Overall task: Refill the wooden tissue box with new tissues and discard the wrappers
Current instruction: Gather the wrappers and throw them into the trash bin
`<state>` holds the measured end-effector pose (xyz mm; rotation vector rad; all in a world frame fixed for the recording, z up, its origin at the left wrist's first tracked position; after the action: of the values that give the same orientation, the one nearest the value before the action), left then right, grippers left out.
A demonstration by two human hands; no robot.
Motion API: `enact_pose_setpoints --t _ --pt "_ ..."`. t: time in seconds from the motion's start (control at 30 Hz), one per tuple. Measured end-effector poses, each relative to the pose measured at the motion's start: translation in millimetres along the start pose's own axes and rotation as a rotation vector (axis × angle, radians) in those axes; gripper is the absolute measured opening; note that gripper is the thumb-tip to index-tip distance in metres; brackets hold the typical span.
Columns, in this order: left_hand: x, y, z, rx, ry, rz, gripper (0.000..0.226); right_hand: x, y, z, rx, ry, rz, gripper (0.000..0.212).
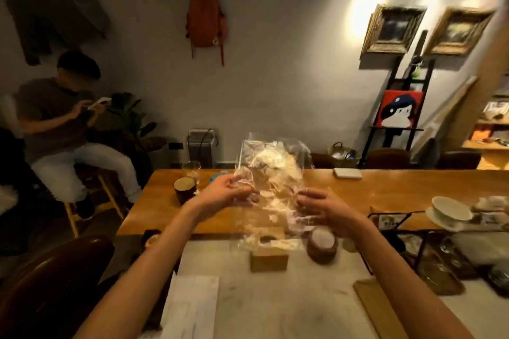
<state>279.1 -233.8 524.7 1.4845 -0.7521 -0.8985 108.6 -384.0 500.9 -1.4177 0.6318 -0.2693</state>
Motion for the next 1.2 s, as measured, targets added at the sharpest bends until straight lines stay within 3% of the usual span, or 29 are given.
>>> enact_pose_setpoints --t 0.2,0.33,0.47,0.57,0.67,0.77,0.87,0.93,1.0,1.07,1.13,1.2 --pt "24 76 17 0.058 -0.067 0.041 0.042 1 -92 -35 0.022 -0.135 -0.104 0.041" --pt "18 95 27 -0.004 -0.100 0.070 0.025 0 -106 -43 0.008 -0.223 -0.161 0.043" --pt "7 98 28 -0.030 -0.085 0.166 0.040 5 -112 -40 0.072 -0.248 -0.195 0.046" --pt "-3 101 18 -0.085 -0.018 0.248 0.038 18 -112 -30 0.258 -0.307 -0.193 0.046" --pt "-16 109 -2 0.006 0.118 0.338 0.029 14 -117 -7 0.368 -0.315 -0.240 0.014" --pt "-38 120 -22 0.152 0.183 0.432 0.046 14 -118 25 0.367 -0.229 -0.229 0.040" --pt "-66 126 -41 0.306 0.213 0.476 0.058 22 -108 64 0.402 -0.343 -0.146 0.021" --pt "-97 125 -50 0.524 0.136 0.461 0.051 34 -112 83 0.300 -0.364 -0.222 0.018" --pt "-130 108 -45 0.623 -0.099 0.310 0.041 34 -121 106 0.056 -0.448 -0.314 0.021" --pt "-170 94 -61 0.406 -0.220 0.197 0.049 33 -127 158 -0.204 -0.545 -0.343 0.008" --pt "-191 86 -95 0.197 -0.084 0.135 0.066 35 -133 210 -0.366 -0.572 -0.364 0.030" --pt "-204 71 -131 0.304 0.159 0.061 0.073 17 -138 283 -0.460 -0.707 -0.410 0.033"
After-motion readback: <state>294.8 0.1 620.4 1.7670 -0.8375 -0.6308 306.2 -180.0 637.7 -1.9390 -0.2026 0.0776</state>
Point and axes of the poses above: each hand's wrist, its own x-axis towards the middle knuckle, its own z-axis out of the palm, y = z × x, the point moved 9 cm from there along x, towards the middle knuckle, and after that the axes turned 7 degrees about y, right-handed, at the moved point
